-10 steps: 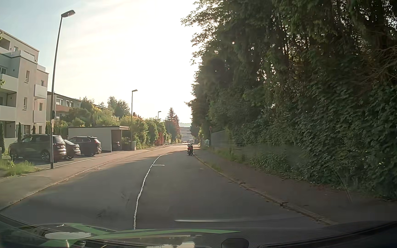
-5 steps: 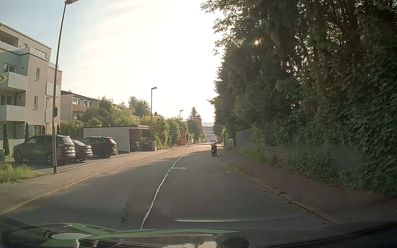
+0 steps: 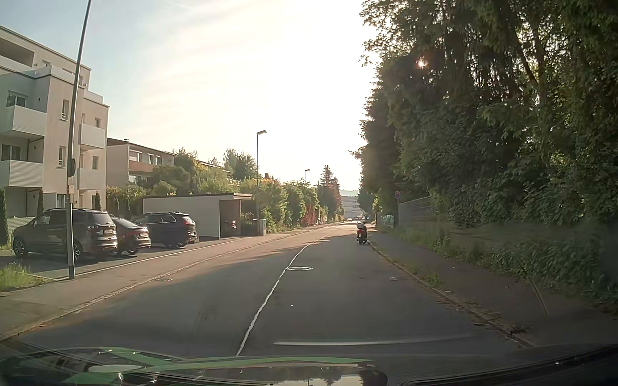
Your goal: Follow the waypoints while adhering to traffic rules and regulations
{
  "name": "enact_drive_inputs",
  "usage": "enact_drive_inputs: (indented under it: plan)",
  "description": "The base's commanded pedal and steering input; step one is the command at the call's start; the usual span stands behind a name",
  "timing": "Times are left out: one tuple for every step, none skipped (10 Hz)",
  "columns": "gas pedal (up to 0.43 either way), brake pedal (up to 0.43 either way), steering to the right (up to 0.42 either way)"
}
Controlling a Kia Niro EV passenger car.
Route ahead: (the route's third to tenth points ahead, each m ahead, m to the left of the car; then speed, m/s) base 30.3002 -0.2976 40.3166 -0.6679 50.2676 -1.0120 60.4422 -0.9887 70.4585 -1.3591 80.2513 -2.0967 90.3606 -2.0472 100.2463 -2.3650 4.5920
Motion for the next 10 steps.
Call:
enact_drive_inputs:
  plan:
    - [0.118,0.000,-0.073]
    - [0.118,0.000,-0.067]
    - [0.118,0.000,-0.062]
    - [0.118,0.000,-0.056]
    - [0.118,0.000,-0.054]
    - [0.118,0.000,-0.052]
    - [0.110,0.000,-0.049]
    - [0.098,0.000,-0.043]
    - [0.098,0.000,-0.037]
    - [0.087,0.000,-0.032]
